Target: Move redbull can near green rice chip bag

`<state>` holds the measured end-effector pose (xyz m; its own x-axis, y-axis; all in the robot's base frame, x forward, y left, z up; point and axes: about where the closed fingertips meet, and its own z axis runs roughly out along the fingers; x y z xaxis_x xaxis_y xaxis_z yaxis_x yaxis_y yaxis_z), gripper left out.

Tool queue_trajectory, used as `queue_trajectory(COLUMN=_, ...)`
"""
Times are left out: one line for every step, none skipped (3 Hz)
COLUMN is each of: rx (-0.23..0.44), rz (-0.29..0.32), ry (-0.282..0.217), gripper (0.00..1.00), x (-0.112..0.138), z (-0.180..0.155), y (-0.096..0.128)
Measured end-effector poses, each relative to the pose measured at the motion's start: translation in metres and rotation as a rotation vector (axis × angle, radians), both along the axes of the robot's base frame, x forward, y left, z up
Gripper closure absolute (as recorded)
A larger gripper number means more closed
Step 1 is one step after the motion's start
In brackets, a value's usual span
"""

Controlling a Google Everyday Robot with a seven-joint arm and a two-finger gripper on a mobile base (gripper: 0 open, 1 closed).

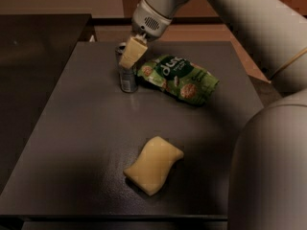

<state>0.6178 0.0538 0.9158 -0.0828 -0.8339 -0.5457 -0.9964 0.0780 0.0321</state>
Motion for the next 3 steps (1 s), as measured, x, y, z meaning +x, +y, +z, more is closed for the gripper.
queue_trajectory(rx=0.0, rz=0.0, ry=0.0, gripper=0.12, x=0.0001, z=-0.0001, y=0.0002)
queue_trajectory(rx=0.002, rz=0.001, ry=0.0, gripper=0.0, x=0.0008, z=-0.0016, y=0.0024)
queue_trajectory(rx=0.002, rz=0.001, ry=0.0, gripper=0.0, x=0.0008, z=-0.0016, y=0.0025)
